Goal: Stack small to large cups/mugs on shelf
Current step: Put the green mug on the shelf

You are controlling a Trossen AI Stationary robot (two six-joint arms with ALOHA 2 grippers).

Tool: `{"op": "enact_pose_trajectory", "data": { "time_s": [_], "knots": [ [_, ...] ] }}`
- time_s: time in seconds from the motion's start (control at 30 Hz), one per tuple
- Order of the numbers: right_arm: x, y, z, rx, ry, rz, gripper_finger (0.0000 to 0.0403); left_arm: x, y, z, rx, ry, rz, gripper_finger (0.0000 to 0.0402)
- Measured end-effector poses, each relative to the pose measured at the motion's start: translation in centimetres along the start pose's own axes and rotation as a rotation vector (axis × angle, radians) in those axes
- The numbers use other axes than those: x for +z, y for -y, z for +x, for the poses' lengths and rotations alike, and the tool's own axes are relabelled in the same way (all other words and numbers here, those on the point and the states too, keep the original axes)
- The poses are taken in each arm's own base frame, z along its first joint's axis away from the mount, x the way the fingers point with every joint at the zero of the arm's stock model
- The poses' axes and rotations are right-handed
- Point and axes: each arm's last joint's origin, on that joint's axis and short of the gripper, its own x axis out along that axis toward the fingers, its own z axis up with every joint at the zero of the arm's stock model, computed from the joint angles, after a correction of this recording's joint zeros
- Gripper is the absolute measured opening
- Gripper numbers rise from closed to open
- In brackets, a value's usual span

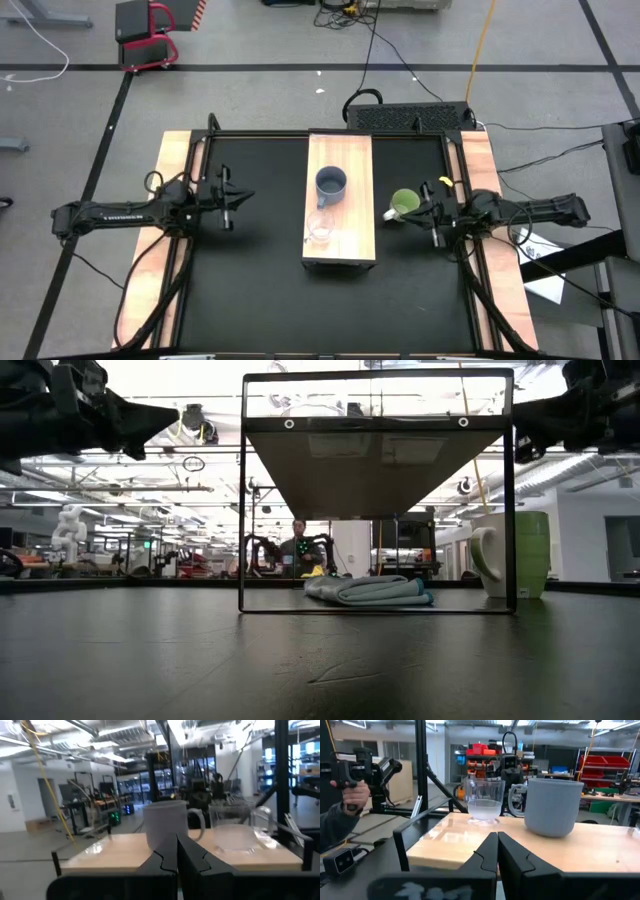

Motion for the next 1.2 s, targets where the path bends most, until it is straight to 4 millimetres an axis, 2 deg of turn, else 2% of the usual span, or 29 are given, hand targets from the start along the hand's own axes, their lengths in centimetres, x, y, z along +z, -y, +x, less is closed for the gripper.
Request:
{"op": "enact_pose_trajectory", "data": {
  "time_s": [0.13, 0.3, 0.4, 0.57, 0.73, 0.87, 1.07, 1.2],
  "knots": [
    [2.8, 0.1, -0.1, -0.005, -0.004, -0.014, 0.0, -0.2, 0.1, 0.0, -0.035, -0.013, -0.002, 0.0001],
    [6.3, 0.3, -0.4, -0.047, -0.104, -0.036, 0.0, -0.4, 0.2, 0.0, -0.072, -0.039, 0.004, 0.0001],
    [7.9, 0.6, -0.4, -0.121, -0.219, -0.046, 0.0, -0.8, 0.3, 0.0, -0.091, -0.079, 0.017, 0.0002],
    [10.5, 0.8, 0.2, -0.139, -0.377, -0.049, 0.0, -1.1, 0.4, -0.1, -0.094, -0.103, 0.017, 0.001],
    [12.2, 1.0, 0.7, -0.175, -0.494, -0.044, 0.0, -1.1, 0.4, -0.1, -0.103, -0.102, 0.033, 0.0002],
    [13.5, 1.3, 0.8, -0.19, -0.578, -0.043, 0.0, -1.1, 0.4, -0.1, -0.103, -0.103, 0.032, 0.0013],
    [14.2, 1.8, 0.8, -0.226, -0.778, -0.019, 0.0, -1.1, 0.4, -0.1, -0.104, -0.103, 0.033, 0.0011],
    [13.7, 2.0, 1.2, -0.225, -0.92, -0.017, 0.0, -1.1, 0.4, -0.1, -0.104, -0.103, 0.033, 0.0003]
  ]
}}
